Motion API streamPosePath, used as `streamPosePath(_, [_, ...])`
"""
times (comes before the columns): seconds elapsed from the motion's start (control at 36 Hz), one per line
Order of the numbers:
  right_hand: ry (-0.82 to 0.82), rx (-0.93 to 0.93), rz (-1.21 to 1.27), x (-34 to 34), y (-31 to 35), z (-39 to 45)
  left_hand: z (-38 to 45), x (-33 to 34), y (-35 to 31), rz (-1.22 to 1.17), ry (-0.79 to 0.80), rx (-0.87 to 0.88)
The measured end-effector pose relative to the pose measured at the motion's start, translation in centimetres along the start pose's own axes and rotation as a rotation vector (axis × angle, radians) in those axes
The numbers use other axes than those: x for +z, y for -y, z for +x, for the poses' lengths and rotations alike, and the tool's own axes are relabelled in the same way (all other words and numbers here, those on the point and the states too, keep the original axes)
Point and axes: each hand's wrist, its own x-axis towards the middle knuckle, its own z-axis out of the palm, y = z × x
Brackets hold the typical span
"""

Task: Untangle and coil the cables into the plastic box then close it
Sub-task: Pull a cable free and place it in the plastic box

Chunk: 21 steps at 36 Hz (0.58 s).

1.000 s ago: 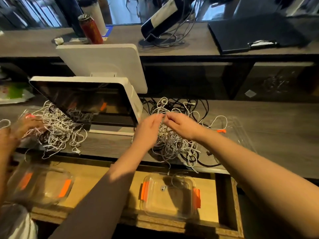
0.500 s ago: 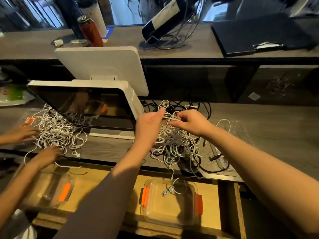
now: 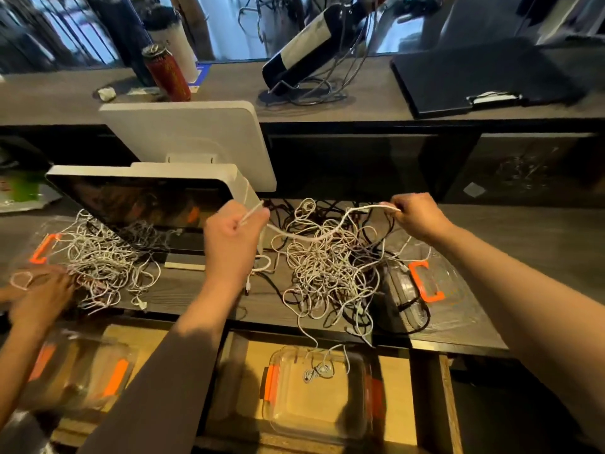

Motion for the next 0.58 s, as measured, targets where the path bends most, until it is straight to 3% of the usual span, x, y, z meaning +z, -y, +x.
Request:
streamPosePath(0.22, [0.165,-0.228,-0.167,0.9,7.1,-2.5,-1.3,3.7,2.3,0.342,0.287,-0.122])
streamPosePath(0.33, [0.123,-0.315,-0.206,1.2,9.9,-3.9,-2.5,5.9,1.4,0.307,0.409,-0.126])
streamPosePath(0.44, [0.056,-0.333,-0.246,1.4,10.5,-4.4,-3.5,7.3,1.1,0.077,0.361,-0.252])
streamPosePath(0.58, [0.091,-0.343,-0.18,1.5,10.3,-4.4,-3.8,7.4,1.3,0.143,0.439,-0.319])
